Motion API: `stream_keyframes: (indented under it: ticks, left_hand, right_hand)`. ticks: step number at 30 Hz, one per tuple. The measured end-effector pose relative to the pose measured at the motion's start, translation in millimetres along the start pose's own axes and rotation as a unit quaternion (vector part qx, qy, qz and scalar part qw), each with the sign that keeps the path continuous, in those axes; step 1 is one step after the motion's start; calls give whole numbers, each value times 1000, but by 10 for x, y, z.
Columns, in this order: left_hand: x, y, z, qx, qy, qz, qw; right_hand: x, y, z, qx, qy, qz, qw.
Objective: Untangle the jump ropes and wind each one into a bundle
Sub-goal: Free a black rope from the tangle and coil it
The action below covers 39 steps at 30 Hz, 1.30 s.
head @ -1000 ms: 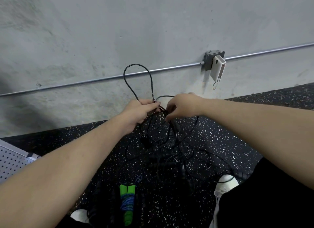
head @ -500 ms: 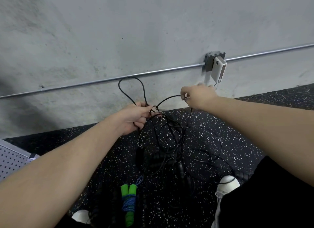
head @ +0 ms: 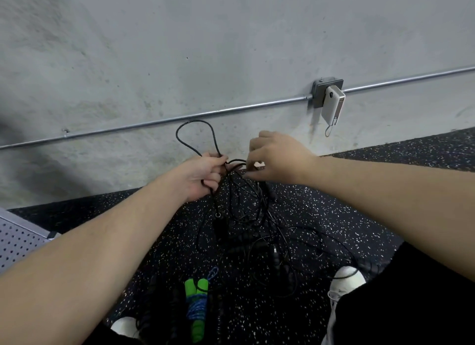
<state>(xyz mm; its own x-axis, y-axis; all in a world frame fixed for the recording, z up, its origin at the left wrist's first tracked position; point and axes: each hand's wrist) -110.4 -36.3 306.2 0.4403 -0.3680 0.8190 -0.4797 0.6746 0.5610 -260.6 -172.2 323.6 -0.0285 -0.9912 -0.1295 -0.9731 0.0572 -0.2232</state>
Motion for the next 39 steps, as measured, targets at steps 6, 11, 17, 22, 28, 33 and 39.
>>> stream_keyframes:
  ticks: [6, 11, 17, 22, 28, 33, 39]
  left_hand:
    - [45, 120, 66, -29, 18, -14, 999]
    - [57, 111, 10, -26, 7, 6, 1000]
    - [68, 56, -127, -49, -99, 21, 994]
    - [81, 112, -106, -62, -204, 42, 976]
    - [66, 54, -40, 96, -274, 191, 938]
    - [41, -27, -357, 137, -220, 174, 950]
    - [47, -28, -307, 153, -195, 192, 949]
  right_hand:
    - [-194, -93, 99, -55, 154, 107, 981]
    - [-238, -157, 126, -37, 38, 153, 987]
    - [-81, -72, 12, -114, -167, 150, 968]
    - [61, -53, -63, -135, -229, 189, 945]
    - [169, -47, -57, -130, -146, 93, 976]
    - [175, 77, -273, -111, -228, 61, 965]
    - [89, 123, -403, -153, -367, 152, 905]
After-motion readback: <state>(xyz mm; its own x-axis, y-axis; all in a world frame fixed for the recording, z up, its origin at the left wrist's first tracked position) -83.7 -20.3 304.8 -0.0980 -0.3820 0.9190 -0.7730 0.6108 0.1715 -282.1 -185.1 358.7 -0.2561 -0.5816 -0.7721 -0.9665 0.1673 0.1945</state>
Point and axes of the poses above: each hand's wrist, its own y-axis away from the middle knuckle, its own z-axis out of the palm, x = y × z, and after that the axes turned 1 degree about -y, right-handed
